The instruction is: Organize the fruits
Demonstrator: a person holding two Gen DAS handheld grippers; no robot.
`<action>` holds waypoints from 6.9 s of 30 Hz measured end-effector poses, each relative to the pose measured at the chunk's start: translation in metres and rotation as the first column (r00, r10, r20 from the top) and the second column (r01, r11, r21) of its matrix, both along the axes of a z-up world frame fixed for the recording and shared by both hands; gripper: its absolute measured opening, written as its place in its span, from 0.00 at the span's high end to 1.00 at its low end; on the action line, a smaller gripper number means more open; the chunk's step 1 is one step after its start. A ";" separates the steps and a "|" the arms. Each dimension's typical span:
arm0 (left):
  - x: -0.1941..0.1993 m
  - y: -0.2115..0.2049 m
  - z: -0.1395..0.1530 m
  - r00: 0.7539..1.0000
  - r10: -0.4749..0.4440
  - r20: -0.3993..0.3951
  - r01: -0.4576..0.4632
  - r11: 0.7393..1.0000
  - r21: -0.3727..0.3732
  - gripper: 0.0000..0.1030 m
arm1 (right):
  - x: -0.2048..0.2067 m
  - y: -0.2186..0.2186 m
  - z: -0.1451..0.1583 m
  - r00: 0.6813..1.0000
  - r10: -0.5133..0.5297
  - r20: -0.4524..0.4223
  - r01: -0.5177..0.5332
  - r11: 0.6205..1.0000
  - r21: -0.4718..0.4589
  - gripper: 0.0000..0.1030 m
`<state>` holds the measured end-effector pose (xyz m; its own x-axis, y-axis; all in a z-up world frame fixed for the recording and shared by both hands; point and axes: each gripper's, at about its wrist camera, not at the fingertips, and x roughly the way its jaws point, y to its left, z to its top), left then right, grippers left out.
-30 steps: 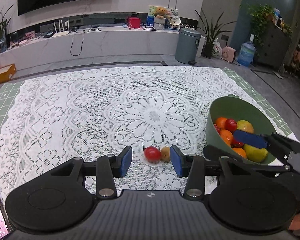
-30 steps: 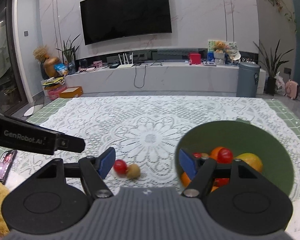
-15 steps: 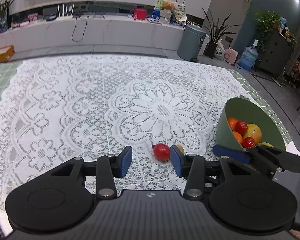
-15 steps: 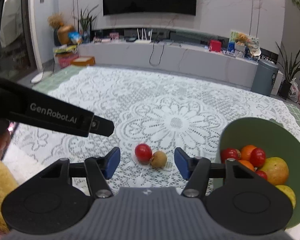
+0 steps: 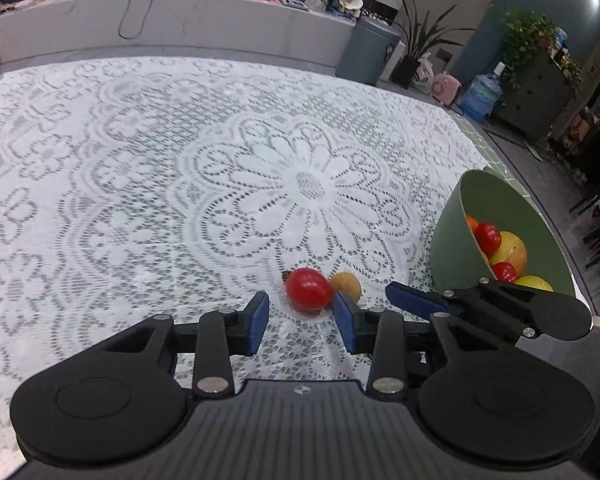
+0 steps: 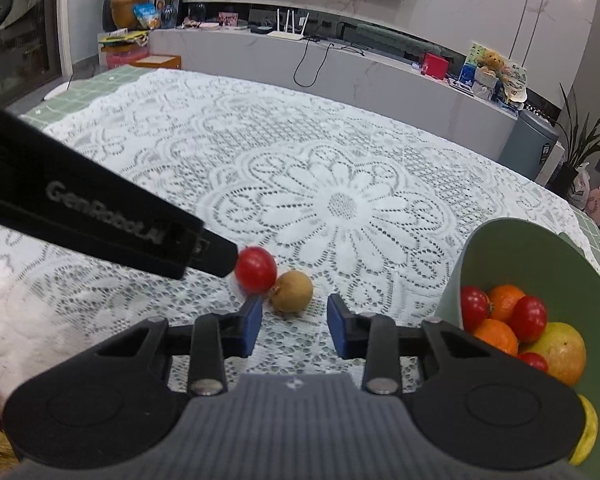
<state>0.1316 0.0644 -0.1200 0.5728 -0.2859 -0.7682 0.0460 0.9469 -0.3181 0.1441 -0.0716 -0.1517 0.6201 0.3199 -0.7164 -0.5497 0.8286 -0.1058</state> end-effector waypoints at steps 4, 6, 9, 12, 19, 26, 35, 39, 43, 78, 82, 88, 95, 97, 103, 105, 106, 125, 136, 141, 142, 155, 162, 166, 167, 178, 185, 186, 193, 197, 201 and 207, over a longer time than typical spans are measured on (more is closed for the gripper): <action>0.008 -0.002 -0.009 1.000 -0.007 -0.015 0.007 1.000 -0.019 0.60 | 0.006 0.002 -0.007 1.000 0.008 -0.003 -0.008 1.000 -0.014 0.70; 0.012 -0.003 -0.013 1.000 -0.013 -0.018 0.013 1.000 -0.027 0.61 | 0.010 0.002 -0.009 1.000 0.010 -0.004 -0.010 1.000 -0.014 0.70; 0.018 -0.004 -0.018 1.000 -0.017 -0.026 0.016 0.999 -0.031 0.63 | 0.014 0.002 -0.012 1.000 0.016 -0.008 -0.016 1.000 -0.008 0.70; 0.021 -0.003 -0.020 0.999 -0.018 -0.027 0.017 0.999 -0.047 0.65 | 0.016 0.002 -0.014 1.000 0.024 -0.011 -0.024 1.000 -0.003 0.70; 0.024 -0.003 -0.022 0.999 -0.036 -0.016 0.035 0.998 -0.052 0.68 | 0.021 0.004 -0.019 0.999 0.033 -0.028 -0.032 0.999 0.015 0.76; 0.024 0.000 -0.021 1.000 -0.026 -0.013 0.026 0.998 -0.057 0.69 | 0.018 0.004 -0.019 0.999 0.046 -0.024 -0.045 0.999 0.025 0.77; 0.019 0.012 -0.010 0.999 -0.022 -0.038 0.023 0.999 0.025 0.69 | 0.018 0.000 -0.018 0.998 0.043 -0.034 -0.042 0.998 0.036 0.77; 0.017 0.015 -0.014 0.998 -0.021 -0.060 0.022 1.000 0.020 0.69 | 0.020 0.001 -0.018 0.998 0.043 -0.034 -0.042 0.998 0.039 0.77; 0.018 0.016 -0.015 0.999 -0.016 -0.048 0.017 1.000 0.014 0.69 | 0.023 0.002 -0.020 0.999 0.043 -0.031 -0.042 0.998 0.042 0.77; -0.016 -0.028 0.063 0.991 -0.049 0.127 0.042 0.998 0.055 0.67 | -0.013 -0.045 0.044 0.997 -0.039 0.068 0.027 0.986 0.165 0.78; -0.020 -0.049 0.076 0.984 -0.085 0.158 0.076 0.995 0.063 0.67 | -0.022 -0.068 0.061 0.992 -0.074 0.099 0.054 0.980 0.194 0.78; -0.021 -0.086 0.086 0.968 -0.164 0.189 0.147 0.984 0.103 0.67 | -0.030 -0.106 0.077 0.980 -0.143 0.138 0.110 0.968 0.225 0.78; -0.014 -0.131 0.087 0.942 -0.268 0.203 0.238 0.958 0.162 0.67 | -0.029 -0.154 0.081 0.961 -0.247 0.125 0.212 0.947 0.240 0.78; -0.010 -0.141 0.084 0.935 -0.295 0.195 0.262 0.949 0.177 0.67 | -0.025 -0.163 0.080 0.958 -0.271 0.095 0.239 0.935 0.260 0.78; 0.004 -0.160 0.073 0.923 -0.347 0.165 0.304 0.922 0.241 0.67 | -0.004 -0.178 0.071 0.948 -0.318 -0.018 0.308 0.901 0.305 0.78; 0.008 -0.162 0.069 0.920 -0.358 0.156 0.313 0.915 0.256 0.67 | 0.004 -0.183 0.066 0.947 -0.315 -0.058 0.316 0.891 0.325 0.78; 0.011 -0.163 0.067 0.920 -0.362 0.150 0.316 0.912 0.263 0.67 | 0.008 -0.184 0.063 0.946 -0.314 -0.075 0.321 0.888 0.328 0.78; 0.037 -0.188 0.029 0.850 -0.527 0.027 0.472 0.782 0.406 0.67 | 0.049 -0.193 0.027 0.920 -0.274 -0.281 0.372 0.836 0.404 0.78; 0.044 -0.186 0.023 0.850 -0.526 0.026 0.477 0.790 0.384 0.66 | 0.051 -0.191 0.023 0.925 -0.259 -0.279 0.359 0.836 0.415 0.77; 0.046 -0.183 0.023 0.856 -0.517 0.025 0.473 0.801 0.366 0.60 | 0.049 -0.191 0.024 0.925 -0.266 -0.272 0.362 0.834 0.417 0.76; 0.045 -0.184 0.023 0.855 -0.517 0.025 0.474 0.802 0.363 0.58 | 0.048 -0.191 0.025 0.925 -0.268 -0.270 0.363 0.832 0.418 0.76; 0.025 -0.169 0.057 0.873 -0.477 0.102 0.420 0.841 0.339 0.42 | 0.032 -0.208 0.041 0.909 -0.368 -0.195 0.415 0.771 0.483 0.34; -0.003 -0.150 0.101 0.902 -0.371 0.221 0.285 0.896 0.340 0.39 | 0.012 -0.219 0.071 0.887 -0.414 -0.206 0.456 0.706 0.542 0.24; -0.026 -0.134 0.128 0.915 -0.259 0.310 0.156 0.934 0.322 0.27 | -0.006 -0.218 0.106 0.896 -0.412 -0.164 0.427 0.705 0.566 0.20; -0.032 -0.130 0.134 0.915 -0.234 0.328 0.128 0.941 0.315 0.26 | -0.011 -0.216 0.115 0.899 -0.413 -0.143 0.417 0.712 0.565 0.18; -0.081 -0.082 0.163 0.937 0.000 0.349 -0.101 0.957 0.272 0.13 | -0.074 -0.184 0.161 0.897 -0.441 -0.030 0.418 0.823 0.386 0.08; -0.098 -0.060 0.150 0.951 0.053 0.305 -0.134 0.959 0.252 0.13 | -0.100 -0.156 0.155 0.905 -0.423 -0.039 0.414 0.856 0.310 0.06; -0.102 -0.060 0.146 0.954 0.054 0.294 -0.131 0.959 0.249 0.13 | -0.102 -0.151 0.153 0.908 -0.419 -0.036 0.410 0.863 0.294 0.06; -0.112 -0.053 0.119 0.976 0.080 0.202 -0.131 0.958 0.256 0.13 | -0.115 -0.130 0.140 0.919 -0.392 -0.039 0.389 0.888 0.245 0.06; -0.115 -0.050 0.106 0.978 0.105 0.178 -0.149 0.955 0.256 0.13 | -0.119 -0.122 0.130 0.920 -0.390 -0.042 0.390 0.895 0.215 0.06; -0.115 -0.050 0.098 0.978 0.129 0.165 -0.171 0.946 0.274 0.13 | -0.118 -0.118 0.119 0.913 -0.401 -0.077 0.409 0.890 0.201 0.06; -0.114 -0.053 0.091 0.983 0.122 0.140 -0.159 0.943 0.292 0.13 | -0.115 -0.110 0.108 0.918 -0.383 -0.099 0.395 0.901 0.181 0.06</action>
<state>0.0174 0.0110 -0.0295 0.6822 0.0379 -0.7302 -0.0746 0.9971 -0.0179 0.0294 -0.1818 -0.0442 0.6819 0.1977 -0.7042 -0.1794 0.9786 0.1010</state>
